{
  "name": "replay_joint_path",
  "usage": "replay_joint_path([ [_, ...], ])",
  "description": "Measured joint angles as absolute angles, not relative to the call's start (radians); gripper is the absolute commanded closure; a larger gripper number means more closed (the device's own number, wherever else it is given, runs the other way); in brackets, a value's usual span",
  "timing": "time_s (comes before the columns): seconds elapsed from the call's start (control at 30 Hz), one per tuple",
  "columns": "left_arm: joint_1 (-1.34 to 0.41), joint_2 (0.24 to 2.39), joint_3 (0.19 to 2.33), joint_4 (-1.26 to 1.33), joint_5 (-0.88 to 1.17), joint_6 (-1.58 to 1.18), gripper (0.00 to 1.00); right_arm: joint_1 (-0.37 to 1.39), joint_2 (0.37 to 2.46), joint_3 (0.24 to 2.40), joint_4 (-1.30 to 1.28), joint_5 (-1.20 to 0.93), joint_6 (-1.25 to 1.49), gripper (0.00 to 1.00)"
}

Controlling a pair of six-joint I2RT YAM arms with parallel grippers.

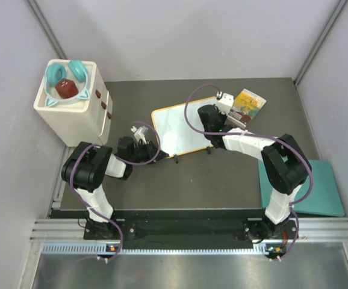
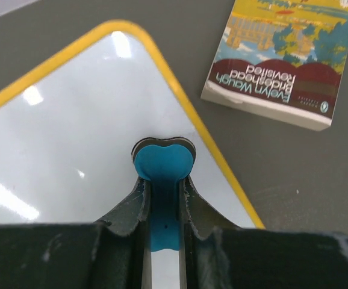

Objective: Erase the whiteboard

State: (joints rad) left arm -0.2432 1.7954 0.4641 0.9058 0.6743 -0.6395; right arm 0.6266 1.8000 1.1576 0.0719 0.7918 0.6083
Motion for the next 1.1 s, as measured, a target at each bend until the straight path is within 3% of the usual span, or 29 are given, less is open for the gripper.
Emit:
replay_joint_path([
  [0.53,-0.244,1.795,0.465,0.904,0.674,-0.633,1.0,0.804,1.805,1.08,0.044,0.816,0.706,1.0],
  [1.1,-0.249,1.795,0.475,0.887,0.671,-0.628,1.0,0.818,1.942,1.398,0.073,0.603,0.466,1.0],
])
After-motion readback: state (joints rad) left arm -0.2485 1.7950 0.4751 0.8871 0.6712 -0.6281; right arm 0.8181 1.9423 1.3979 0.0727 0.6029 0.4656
